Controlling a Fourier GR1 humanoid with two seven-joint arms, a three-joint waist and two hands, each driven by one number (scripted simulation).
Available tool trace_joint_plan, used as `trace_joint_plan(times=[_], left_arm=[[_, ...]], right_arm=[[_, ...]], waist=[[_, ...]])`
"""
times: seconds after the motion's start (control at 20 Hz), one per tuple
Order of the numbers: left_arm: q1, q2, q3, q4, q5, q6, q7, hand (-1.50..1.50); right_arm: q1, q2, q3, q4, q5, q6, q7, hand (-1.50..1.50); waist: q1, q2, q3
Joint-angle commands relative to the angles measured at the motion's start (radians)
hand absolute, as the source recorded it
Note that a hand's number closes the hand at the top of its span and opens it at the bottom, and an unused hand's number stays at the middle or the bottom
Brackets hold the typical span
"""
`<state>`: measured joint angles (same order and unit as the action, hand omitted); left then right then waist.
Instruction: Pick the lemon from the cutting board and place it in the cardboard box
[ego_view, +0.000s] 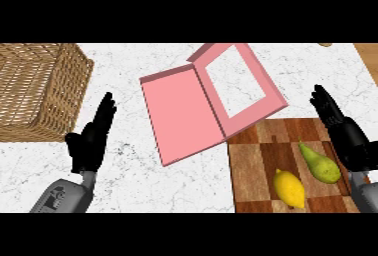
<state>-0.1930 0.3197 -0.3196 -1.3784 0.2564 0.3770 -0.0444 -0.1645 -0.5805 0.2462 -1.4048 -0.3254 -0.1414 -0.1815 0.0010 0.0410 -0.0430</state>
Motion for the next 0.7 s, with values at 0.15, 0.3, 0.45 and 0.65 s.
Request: trace_joint_plan(times=[0.15, 0.3, 0.45, 0.65], left_arm=[[0.047, 0.098, 0.021, 0.027, -0.065, 0.013, 0.008, 0.0], [0.051, 0.128, 0.018, 0.037, -0.076, 0.003, 0.019, 0.0], [0.088, 0.167, 0.033, -0.014, -0.079, -0.02, 0.04, 0.0], [0.159, 0.189, 0.038, -0.121, -0.107, -0.013, 0.102, 0.0]], right_arm=[[-0.085, 0.054, 0.039, -0.18, -0.075, 0.137, -0.038, -1.5], [-0.14, -0.235, 0.041, -0.113, 0.287, 0.019, 0.012, -1.5], [-0.016, 0.091, 0.026, -0.168, 0.133, -0.165, 0.022, -1.5], [0.115, 0.1, -0.031, -0.216, 0.056, -0.044, -0.164, -1.5]], waist=[[0.015, -0.046, 0.044], [0.004, -0.066, 0.015], [-0.003, -0.045, 0.043], [-0.001, -0.044, 0.044]])
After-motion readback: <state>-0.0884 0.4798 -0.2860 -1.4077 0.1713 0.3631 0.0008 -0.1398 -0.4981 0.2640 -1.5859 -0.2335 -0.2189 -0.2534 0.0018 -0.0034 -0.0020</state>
